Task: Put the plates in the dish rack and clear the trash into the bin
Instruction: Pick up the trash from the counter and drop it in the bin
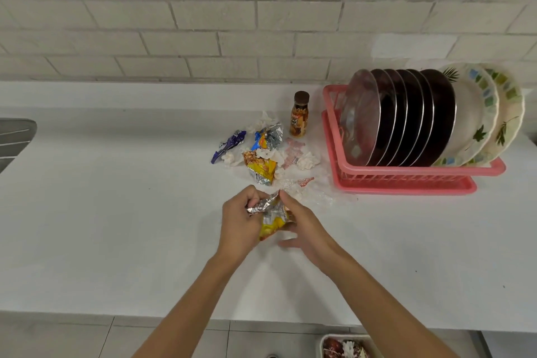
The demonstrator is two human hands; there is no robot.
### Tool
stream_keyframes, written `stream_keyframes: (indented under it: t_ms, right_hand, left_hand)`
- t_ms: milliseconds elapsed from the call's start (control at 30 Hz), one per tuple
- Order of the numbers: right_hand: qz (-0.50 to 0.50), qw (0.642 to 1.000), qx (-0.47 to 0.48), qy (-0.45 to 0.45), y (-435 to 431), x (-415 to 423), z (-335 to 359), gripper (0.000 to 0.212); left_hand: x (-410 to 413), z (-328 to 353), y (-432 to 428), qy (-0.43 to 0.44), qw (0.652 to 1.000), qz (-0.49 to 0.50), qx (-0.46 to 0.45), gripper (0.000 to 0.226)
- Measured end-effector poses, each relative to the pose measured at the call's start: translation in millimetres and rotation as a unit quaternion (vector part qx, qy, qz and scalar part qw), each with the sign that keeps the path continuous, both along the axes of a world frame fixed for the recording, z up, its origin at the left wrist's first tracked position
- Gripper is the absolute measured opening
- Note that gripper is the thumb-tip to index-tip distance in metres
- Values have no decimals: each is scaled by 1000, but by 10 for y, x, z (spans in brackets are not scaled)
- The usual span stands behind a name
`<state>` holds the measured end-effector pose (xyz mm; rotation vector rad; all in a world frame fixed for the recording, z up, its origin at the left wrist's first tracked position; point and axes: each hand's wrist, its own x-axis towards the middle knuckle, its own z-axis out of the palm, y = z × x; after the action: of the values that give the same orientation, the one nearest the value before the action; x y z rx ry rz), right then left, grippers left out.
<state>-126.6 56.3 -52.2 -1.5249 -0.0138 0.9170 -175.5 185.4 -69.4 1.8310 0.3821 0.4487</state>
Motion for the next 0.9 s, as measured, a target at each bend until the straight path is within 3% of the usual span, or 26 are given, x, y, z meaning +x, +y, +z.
stream_keyframes:
  t_ms: [100,200,267,367,467,500,533,567,600,633,767,833,900]
  right_hand:
    - [5,979,131,157,2,-5,10,58]
    - [-13,968,166,186,-33,-16,30,61]
    - [-29,972,154,172,-46,-50,35,52]
    - [-28,985,115,124,-42,-173,25,37]
    - [-32,993,94,62,-1,-287,17,33]
    - [-37,995,81,37,6,-310,-7,32]
    - [-41,997,66,15,9,-321,-39,31]
    - [-49,997,51,4,7,-318,-78,29]
    - [-57,998,37,-2,1,-311,-112,26]
    - [-60,998,23,-4,-6,-308,-137,22]
    - [-50,998,-19,-32,-56,-282,-175,18]
    - [-58,996,-32,-54,-85,-238,-169,21]
    - [-73,993,-52,-80,-135,-169,-179,26]
  left_hand:
    - [-30,-28,-140,-23,1000,-8,10,29]
    - [-71,-4,-282,-4,999,-29,32,29]
    - [-146,-10,-322,-8,999,-40,26,42]
    - [-191,-138,-368,16,996,-82,19,78]
    - [-131,-467,-439,105,990,-79,-54,73]
    - [-161,-634,-457,195,977,-75,52,70]
    - [-187,-679,-467,170,983,-57,38,68]
    - [-276,-635,-516,103,989,-59,-91,69]
    - [-240,-594,-487,101,989,-108,1,71]
    - [-232,-431,-419,93,987,-123,37,73]
    - [-386,-349,-329,63,979,-187,-41,79]
    - [-424,-381,-253,56,981,-185,-23,70]
    - [-424,-410,-36,40,992,-108,43,53]
